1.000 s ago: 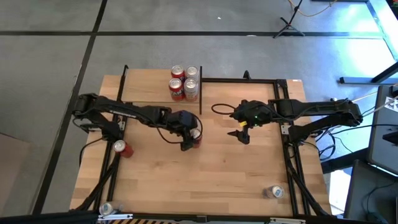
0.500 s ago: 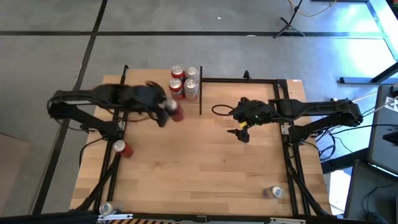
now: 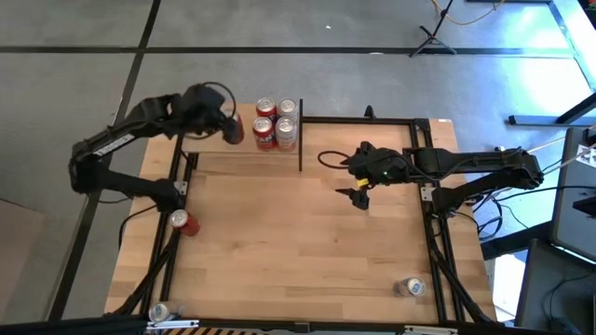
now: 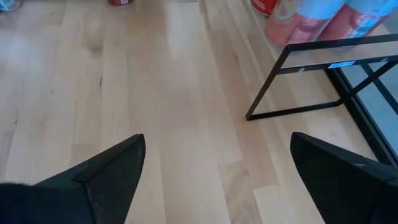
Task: Place canned beverage on shelf
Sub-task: Put the top red soda can on the shelf
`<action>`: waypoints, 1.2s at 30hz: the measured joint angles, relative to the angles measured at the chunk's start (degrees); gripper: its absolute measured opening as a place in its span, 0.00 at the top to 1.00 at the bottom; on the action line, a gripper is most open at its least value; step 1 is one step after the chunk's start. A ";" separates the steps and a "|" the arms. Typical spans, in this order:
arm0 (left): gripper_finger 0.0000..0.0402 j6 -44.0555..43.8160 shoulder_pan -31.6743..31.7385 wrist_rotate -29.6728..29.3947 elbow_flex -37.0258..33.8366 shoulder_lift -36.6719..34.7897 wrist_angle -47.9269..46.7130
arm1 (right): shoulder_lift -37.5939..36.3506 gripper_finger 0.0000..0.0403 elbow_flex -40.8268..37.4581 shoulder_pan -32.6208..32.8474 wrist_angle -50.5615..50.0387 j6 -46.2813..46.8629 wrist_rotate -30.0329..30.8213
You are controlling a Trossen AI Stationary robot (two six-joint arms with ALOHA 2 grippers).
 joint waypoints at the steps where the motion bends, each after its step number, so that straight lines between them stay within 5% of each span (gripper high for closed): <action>1: 0.31 1.81 1.73 0.94 0.00 0.49 0.38 | 0.00 0.03 0.00 0.00 0.02 0.57 -0.01; 16: 0.31 19.39 14.53 11.63 -0.09 6.93 5.48 | 0.00 0.03 0.00 0.02 -0.12 6.34 -0.59; 36: 0.30 21.31 19.18 21.79 -7.72 6.93 16.97 | 0.00 0.03 0.00 0.02 0.01 10.15 -0.63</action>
